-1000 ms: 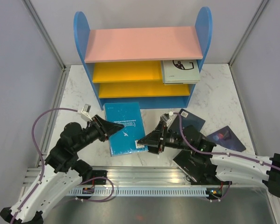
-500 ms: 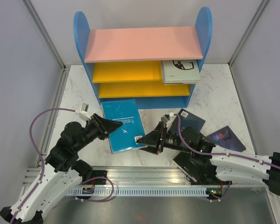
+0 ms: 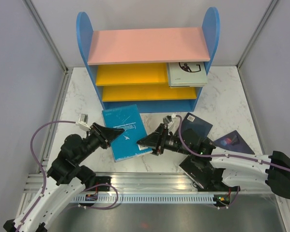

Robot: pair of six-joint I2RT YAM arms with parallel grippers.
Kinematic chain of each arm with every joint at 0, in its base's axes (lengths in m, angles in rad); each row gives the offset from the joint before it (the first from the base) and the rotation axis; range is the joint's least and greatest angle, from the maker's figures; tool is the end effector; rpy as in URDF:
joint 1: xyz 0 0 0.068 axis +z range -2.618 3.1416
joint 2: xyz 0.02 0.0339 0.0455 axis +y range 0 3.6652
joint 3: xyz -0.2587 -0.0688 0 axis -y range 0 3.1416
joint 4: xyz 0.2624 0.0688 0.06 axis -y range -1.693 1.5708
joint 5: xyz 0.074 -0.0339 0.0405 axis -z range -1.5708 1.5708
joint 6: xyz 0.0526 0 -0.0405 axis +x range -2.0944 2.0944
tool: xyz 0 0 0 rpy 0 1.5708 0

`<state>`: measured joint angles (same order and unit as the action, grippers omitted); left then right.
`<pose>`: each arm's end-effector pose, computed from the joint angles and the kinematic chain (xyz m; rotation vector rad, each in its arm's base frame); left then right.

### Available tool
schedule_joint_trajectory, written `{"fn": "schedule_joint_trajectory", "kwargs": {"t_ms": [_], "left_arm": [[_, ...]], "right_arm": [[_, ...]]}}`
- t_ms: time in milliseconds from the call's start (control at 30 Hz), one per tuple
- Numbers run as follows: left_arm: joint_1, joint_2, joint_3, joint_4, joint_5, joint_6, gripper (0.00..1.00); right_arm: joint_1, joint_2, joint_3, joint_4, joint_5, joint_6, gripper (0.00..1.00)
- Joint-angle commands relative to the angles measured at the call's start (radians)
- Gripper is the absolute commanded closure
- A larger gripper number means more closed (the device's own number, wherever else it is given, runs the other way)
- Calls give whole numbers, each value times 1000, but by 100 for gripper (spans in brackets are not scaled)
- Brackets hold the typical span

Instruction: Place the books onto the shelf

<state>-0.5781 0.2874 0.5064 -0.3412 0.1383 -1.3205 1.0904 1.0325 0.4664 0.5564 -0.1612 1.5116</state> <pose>0.1134 -0.0827 0.2870 -0.5936 1.8530 -1.4752 0.1159 0.2406 0.2443 0.2689 2.0446 2.0064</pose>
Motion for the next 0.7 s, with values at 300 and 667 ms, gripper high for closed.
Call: {"fn": "schedule_joint_trajectory", "kwargs": {"t_ms": [300, 667], "left_arm": [[1, 71, 55, 88, -12, 50, 98], [1, 90, 75, 71, -3, 78, 98]], "right_arm": [[55, 52, 166, 217, -81, 7, 46], [52, -163, 57, 45, 57, -16, 39]]}}
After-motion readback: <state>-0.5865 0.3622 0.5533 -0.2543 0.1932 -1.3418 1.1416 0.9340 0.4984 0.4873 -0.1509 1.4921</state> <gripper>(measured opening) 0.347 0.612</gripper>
